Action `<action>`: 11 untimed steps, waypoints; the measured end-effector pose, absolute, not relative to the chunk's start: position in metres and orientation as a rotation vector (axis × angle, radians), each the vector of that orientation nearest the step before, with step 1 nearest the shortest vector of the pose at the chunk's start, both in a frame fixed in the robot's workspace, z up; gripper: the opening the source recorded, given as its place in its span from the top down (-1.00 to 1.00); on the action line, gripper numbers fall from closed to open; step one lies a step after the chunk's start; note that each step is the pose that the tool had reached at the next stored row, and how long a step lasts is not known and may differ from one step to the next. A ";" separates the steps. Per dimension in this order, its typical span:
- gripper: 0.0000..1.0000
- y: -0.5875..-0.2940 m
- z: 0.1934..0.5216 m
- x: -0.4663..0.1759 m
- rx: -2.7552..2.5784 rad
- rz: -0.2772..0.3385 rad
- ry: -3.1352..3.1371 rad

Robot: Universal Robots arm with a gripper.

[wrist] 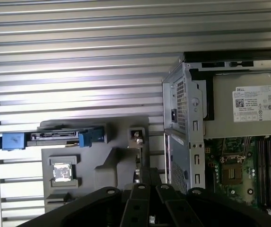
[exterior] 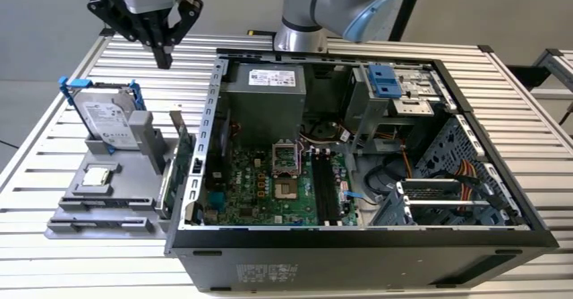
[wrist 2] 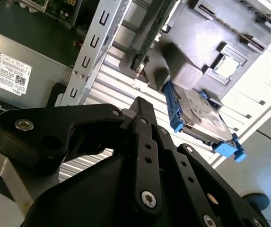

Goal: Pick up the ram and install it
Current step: 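Reach for the ram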

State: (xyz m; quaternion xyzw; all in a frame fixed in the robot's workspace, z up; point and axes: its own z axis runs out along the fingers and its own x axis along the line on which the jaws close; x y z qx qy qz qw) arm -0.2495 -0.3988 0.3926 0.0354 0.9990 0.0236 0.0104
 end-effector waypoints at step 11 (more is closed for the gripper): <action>1.00 -0.399 0.393 -0.260 0.110 0.074 3.118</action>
